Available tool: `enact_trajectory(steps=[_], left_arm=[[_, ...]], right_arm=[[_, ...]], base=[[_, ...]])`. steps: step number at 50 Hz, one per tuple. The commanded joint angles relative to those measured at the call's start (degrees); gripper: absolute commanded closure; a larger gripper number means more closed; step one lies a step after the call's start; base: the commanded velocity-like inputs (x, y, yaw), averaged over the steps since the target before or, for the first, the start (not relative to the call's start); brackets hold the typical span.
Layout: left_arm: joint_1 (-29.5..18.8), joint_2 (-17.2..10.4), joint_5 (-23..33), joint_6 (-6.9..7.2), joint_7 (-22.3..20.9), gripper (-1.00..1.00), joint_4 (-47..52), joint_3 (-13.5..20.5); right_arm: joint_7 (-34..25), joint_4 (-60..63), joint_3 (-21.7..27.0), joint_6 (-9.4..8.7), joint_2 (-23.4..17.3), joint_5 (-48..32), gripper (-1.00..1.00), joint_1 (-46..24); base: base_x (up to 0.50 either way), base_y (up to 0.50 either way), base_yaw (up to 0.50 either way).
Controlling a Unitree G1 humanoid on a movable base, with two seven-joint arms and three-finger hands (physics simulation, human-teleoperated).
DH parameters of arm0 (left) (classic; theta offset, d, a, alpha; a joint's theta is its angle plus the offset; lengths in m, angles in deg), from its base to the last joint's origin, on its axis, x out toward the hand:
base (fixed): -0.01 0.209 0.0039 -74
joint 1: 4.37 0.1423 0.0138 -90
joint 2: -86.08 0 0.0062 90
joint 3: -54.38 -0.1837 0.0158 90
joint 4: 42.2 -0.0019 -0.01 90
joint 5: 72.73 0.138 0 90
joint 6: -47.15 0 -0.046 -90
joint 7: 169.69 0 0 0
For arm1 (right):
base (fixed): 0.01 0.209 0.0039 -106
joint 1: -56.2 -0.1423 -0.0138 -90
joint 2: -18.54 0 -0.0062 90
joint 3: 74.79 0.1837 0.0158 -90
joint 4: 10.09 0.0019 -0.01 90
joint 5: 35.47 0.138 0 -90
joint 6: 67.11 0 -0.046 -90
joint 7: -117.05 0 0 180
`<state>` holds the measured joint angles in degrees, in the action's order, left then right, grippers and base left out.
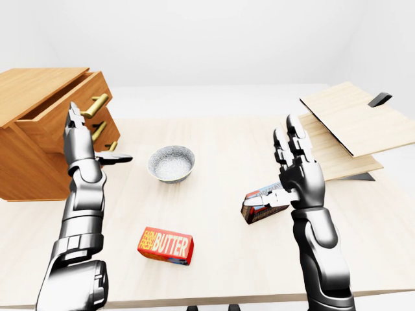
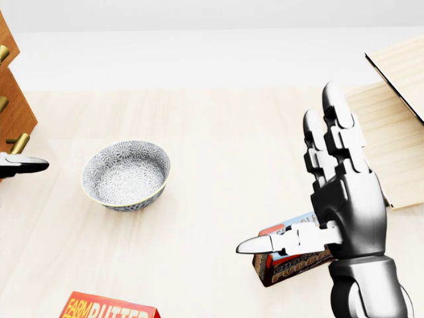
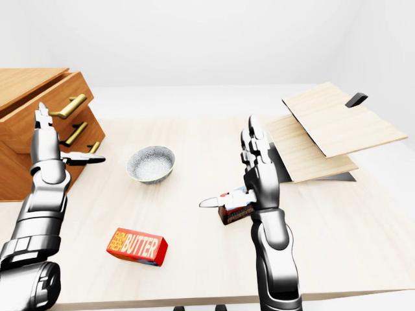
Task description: Close the top drawer of the cabinet.
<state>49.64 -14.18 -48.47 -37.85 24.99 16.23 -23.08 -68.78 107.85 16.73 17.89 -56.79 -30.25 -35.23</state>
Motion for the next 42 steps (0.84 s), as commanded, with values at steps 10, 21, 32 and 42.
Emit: enact_trajectory(steps=[10,21,32,42], left_arm=[[-5.9,-8.5,-4.8,0.0,6.3,-1.0,-16.5,2.0],[-7.7,-11.6,-6.6,0.0,7.5,-1.0,-19.6,2.6],[-8.1,-12.6,-7.4,0.0,7.9,-1.0,-20.5,2.4],[6.9,-3.5,-12.2,0.0,-0.3,-1.0,12.9,5.6]], right_arm=[[-0.1,0.0,-0.6,0.0,0.2,-0.6,-1.0,0.7],[-0.5,0.0,-0.3,0.0,0.1,-0.6,-1.0,1.1],[-0.5,-0.2,-0.1,0.0,0.1,-0.5,-1.0,0.8],[-0.3,0.0,-0.1,0.0,0.1,-0.3,-1.0,0.4]], base=[[0.0,0.0,0.0],[0.0,0.0,0.0],[0.0,0.0,0.0],[0.0,0.0,0.0]])
